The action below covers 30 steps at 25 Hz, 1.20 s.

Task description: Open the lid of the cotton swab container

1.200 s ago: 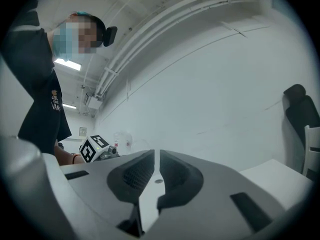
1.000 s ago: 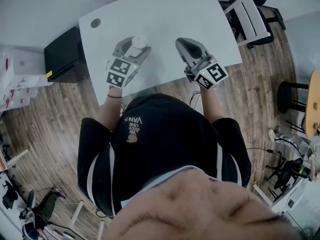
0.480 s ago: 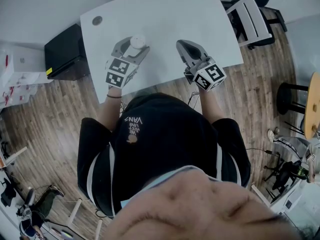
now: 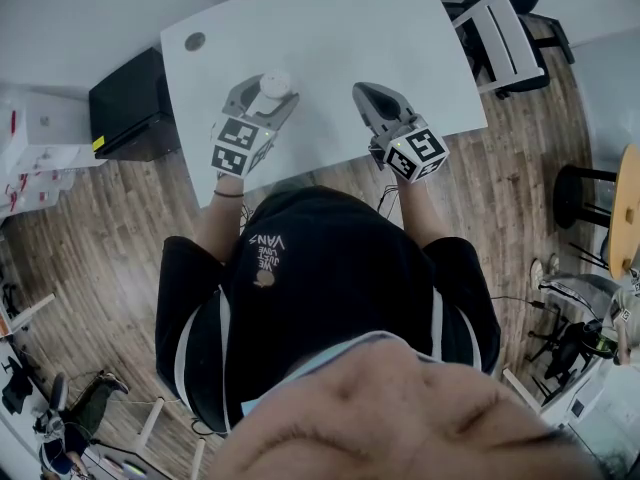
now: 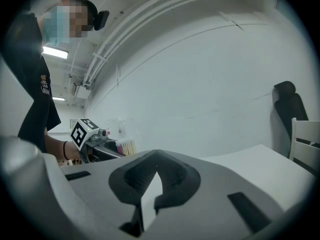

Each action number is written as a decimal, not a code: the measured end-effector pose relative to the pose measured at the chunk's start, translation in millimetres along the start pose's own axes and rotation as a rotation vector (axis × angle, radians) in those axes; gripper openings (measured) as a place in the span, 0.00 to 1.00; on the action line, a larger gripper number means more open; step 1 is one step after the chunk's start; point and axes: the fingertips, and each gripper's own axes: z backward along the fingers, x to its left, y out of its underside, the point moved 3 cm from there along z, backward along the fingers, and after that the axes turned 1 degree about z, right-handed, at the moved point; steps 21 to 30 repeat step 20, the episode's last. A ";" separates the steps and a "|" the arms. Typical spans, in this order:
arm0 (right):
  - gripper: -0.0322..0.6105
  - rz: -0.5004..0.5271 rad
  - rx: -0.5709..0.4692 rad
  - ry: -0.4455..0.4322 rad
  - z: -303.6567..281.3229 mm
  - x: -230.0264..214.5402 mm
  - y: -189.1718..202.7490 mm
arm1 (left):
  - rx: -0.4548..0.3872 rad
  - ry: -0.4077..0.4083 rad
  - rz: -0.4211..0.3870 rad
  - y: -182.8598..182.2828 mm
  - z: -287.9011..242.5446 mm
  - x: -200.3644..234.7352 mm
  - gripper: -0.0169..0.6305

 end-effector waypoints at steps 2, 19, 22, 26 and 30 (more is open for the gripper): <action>0.07 -0.004 0.010 0.009 -1.6 0.1 2.9 | -0.001 0.001 0.004 1.7 1.5 1.4 0.43; 0.07 -0.005 0.037 0.018 -9.7 0.5 8.2 | 0.010 0.007 0.010 7.2 3.9 5.5 0.43; 0.07 -0.005 0.038 0.018 -10.9 0.6 8.1 | 0.013 0.009 0.009 7.8 4.1 6.3 0.43; 0.07 -0.005 0.038 0.018 -10.9 0.6 8.1 | 0.013 0.009 0.009 7.8 4.1 6.3 0.43; 0.07 -0.005 0.038 0.018 -10.9 0.6 8.1 | 0.013 0.009 0.009 7.8 4.1 6.3 0.43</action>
